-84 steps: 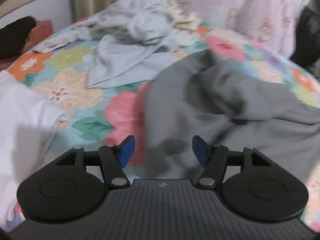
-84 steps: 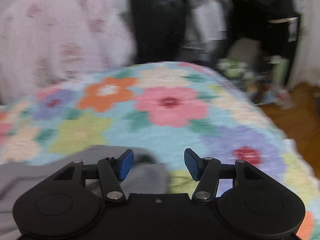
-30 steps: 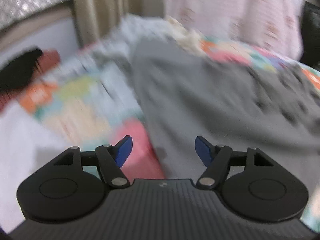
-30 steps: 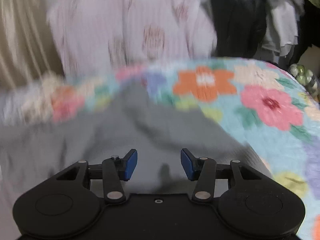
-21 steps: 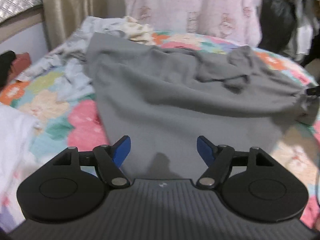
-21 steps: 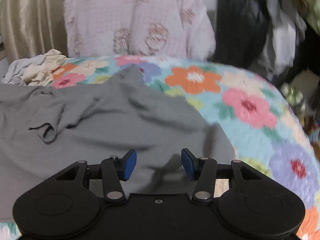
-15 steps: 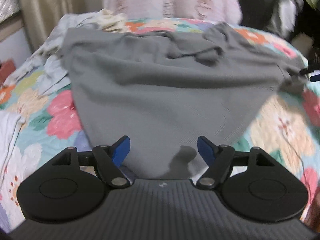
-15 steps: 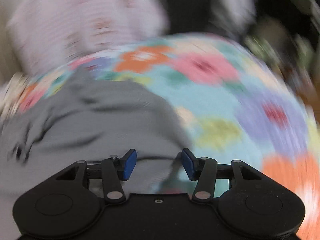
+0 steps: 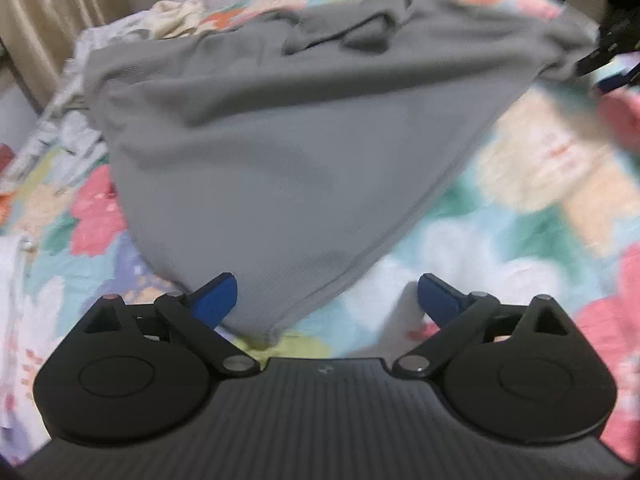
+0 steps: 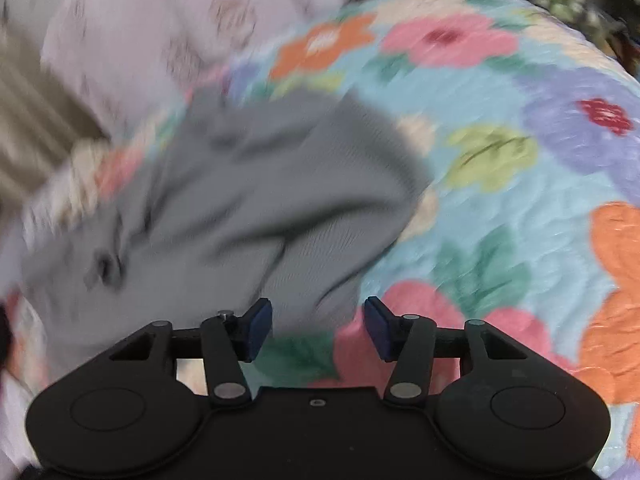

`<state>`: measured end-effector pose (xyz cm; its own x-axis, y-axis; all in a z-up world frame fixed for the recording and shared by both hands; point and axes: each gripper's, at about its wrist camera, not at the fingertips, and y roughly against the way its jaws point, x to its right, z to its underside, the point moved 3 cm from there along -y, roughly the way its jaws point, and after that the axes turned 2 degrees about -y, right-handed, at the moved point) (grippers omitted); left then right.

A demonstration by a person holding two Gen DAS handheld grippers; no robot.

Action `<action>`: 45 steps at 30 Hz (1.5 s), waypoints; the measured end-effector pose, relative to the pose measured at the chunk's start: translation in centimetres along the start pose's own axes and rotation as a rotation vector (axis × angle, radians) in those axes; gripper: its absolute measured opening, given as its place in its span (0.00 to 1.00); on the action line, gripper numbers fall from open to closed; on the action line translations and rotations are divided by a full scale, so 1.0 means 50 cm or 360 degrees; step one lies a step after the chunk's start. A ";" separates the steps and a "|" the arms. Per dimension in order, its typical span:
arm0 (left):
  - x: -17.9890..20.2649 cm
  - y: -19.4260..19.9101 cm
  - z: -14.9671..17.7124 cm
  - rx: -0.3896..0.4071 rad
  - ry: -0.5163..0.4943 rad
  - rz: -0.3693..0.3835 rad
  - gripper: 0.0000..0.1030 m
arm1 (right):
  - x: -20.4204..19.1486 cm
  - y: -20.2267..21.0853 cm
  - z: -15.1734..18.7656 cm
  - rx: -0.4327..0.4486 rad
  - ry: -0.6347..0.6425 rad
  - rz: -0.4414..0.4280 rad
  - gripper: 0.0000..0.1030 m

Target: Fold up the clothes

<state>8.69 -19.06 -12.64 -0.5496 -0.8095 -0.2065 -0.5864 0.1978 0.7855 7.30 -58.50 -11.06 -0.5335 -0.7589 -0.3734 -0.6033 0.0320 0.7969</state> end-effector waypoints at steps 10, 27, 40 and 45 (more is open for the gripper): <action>-0.092 0.069 -0.035 0.0315 0.0297 -0.0237 0.04 | -0.045 0.023 -0.013 0.0344 0.0378 0.0229 0.04; -0.187 0.255 -0.010 0.0641 0.0618 -0.0352 0.04 | -0.060 0.286 0.001 0.0571 0.0205 -0.0220 0.04; -0.232 0.106 0.043 0.0141 0.0952 -0.0240 0.23 | -0.016 0.214 0.024 0.0283 -0.0073 -0.0111 0.17; -0.188 0.133 0.006 0.0342 0.0841 -0.0088 0.26 | -0.012 0.176 0.053 0.0071 0.0083 -0.0023 0.44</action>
<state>9.76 -9.97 -5.66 -0.1746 -0.9774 0.1192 -0.7441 0.2102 0.6342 0.74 -56.03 -5.05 -0.4935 -0.7924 -0.3584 -0.6370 0.0488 0.7693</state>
